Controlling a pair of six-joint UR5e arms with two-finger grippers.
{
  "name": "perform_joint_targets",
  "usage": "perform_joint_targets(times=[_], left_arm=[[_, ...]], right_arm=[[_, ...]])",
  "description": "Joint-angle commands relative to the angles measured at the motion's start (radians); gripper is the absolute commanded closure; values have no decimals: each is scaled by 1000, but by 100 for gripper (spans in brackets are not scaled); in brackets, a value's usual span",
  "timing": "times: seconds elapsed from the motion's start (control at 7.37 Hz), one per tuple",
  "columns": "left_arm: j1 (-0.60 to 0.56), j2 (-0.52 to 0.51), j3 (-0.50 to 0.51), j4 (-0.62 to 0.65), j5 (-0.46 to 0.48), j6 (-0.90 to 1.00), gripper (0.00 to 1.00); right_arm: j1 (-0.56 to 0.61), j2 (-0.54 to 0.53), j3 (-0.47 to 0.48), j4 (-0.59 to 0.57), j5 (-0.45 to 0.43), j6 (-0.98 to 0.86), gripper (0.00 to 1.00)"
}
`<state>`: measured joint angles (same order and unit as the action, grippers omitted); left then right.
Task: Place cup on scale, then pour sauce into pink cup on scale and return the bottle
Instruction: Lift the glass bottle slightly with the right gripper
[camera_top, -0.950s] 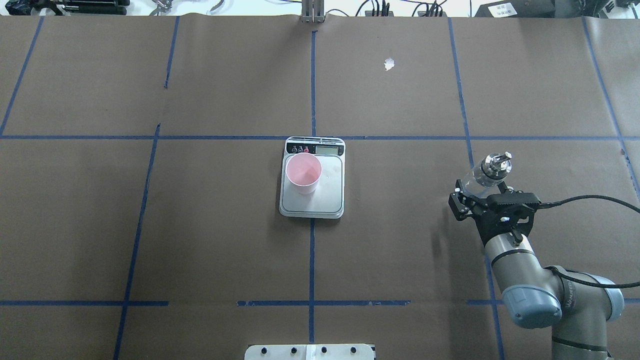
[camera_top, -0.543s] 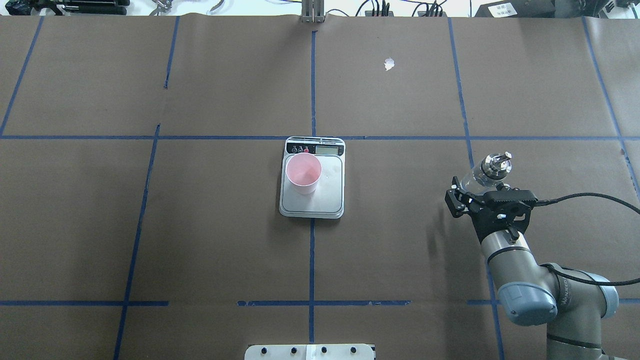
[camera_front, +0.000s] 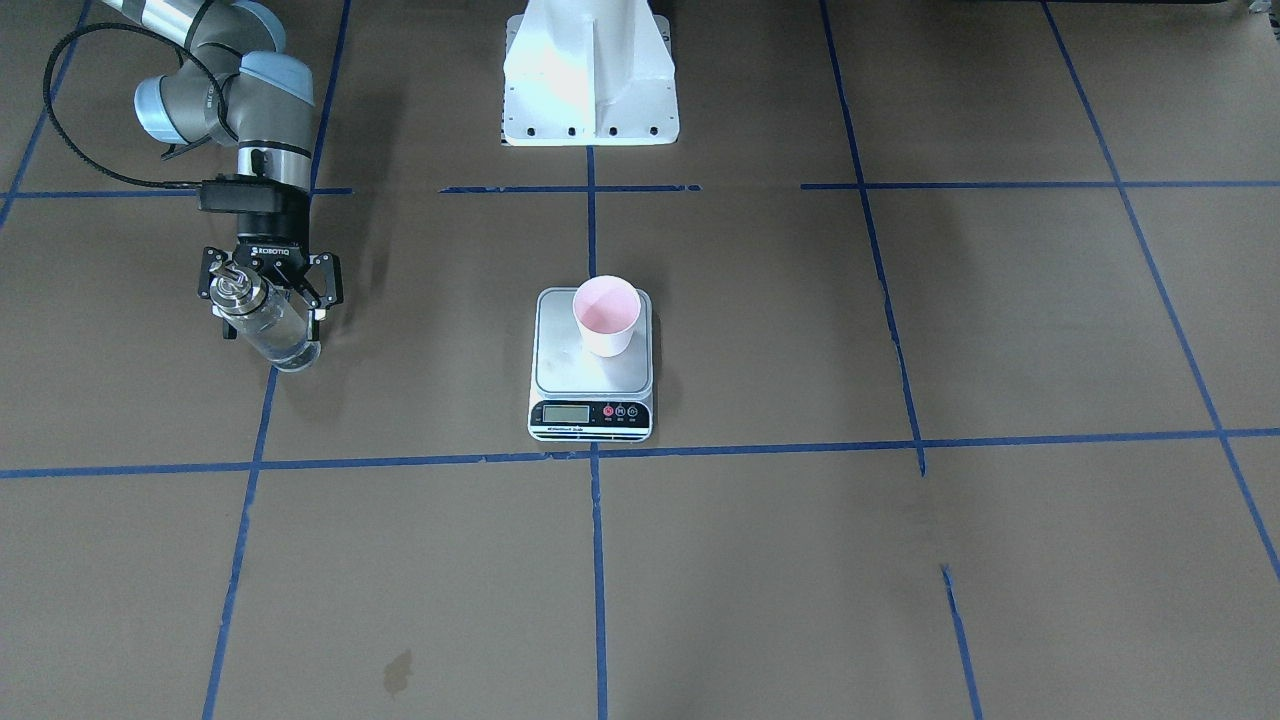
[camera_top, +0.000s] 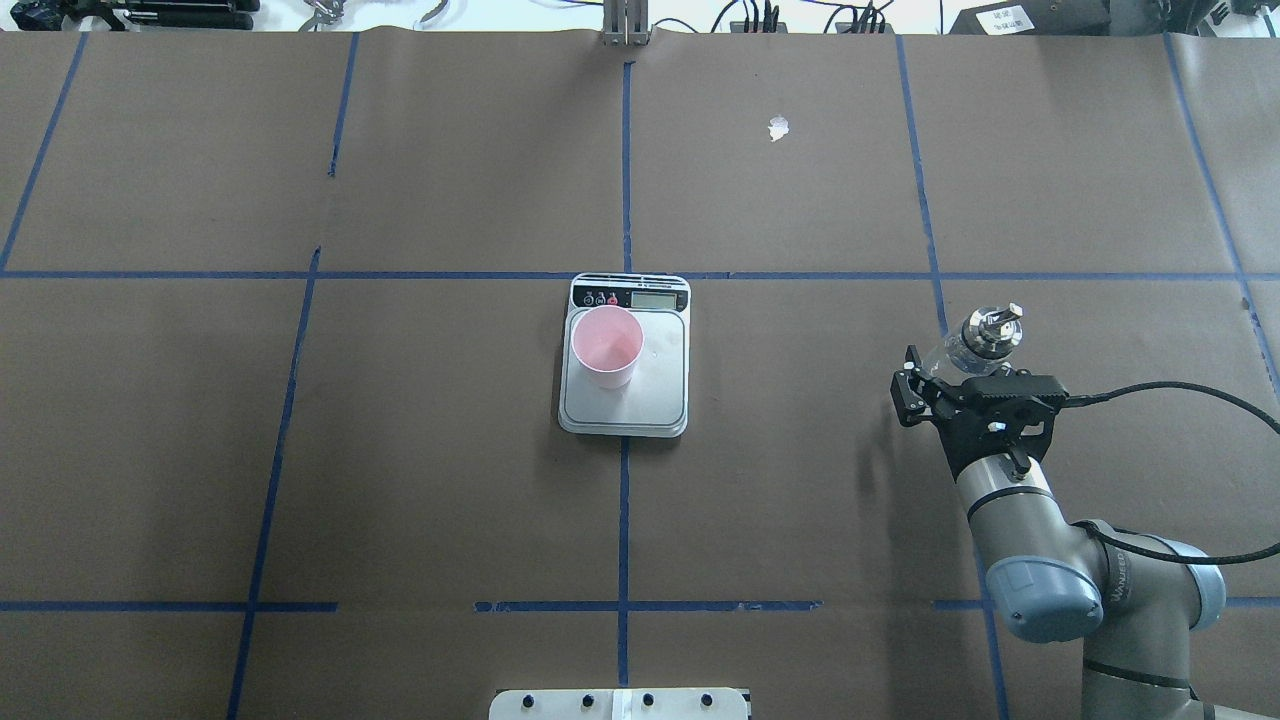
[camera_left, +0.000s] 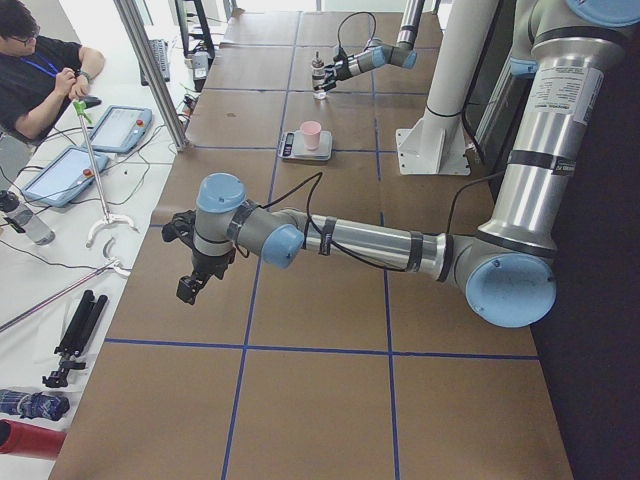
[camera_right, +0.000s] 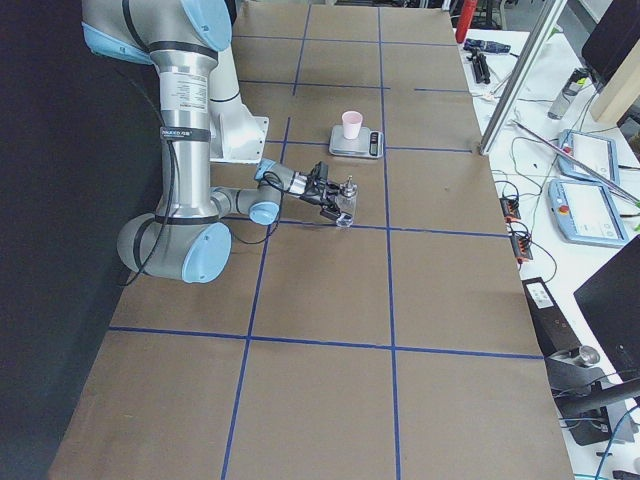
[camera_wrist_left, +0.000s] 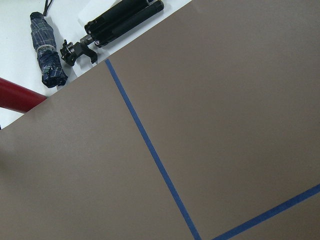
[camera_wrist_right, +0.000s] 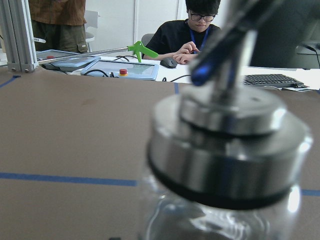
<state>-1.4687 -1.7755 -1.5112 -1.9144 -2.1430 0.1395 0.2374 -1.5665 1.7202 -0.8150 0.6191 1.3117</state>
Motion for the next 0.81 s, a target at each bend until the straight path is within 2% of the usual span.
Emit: perform_joint_targets(times=[0.0,0.14,0.41,0.68], left_arm=[[-1,2,-1,0,0,0,0],[-1,2,-1,0,0,0,0],[-1,4,-1,0,0,0,0],[-2,5,-1,0,0,0,0]], right_arm=[[3,17,-2,-1,-1,-8,76],[5,19,-1,0,-1,-20,100],[6,22,22,0,-13,-23,100],[5,20,77,-7,-9,-112,100]])
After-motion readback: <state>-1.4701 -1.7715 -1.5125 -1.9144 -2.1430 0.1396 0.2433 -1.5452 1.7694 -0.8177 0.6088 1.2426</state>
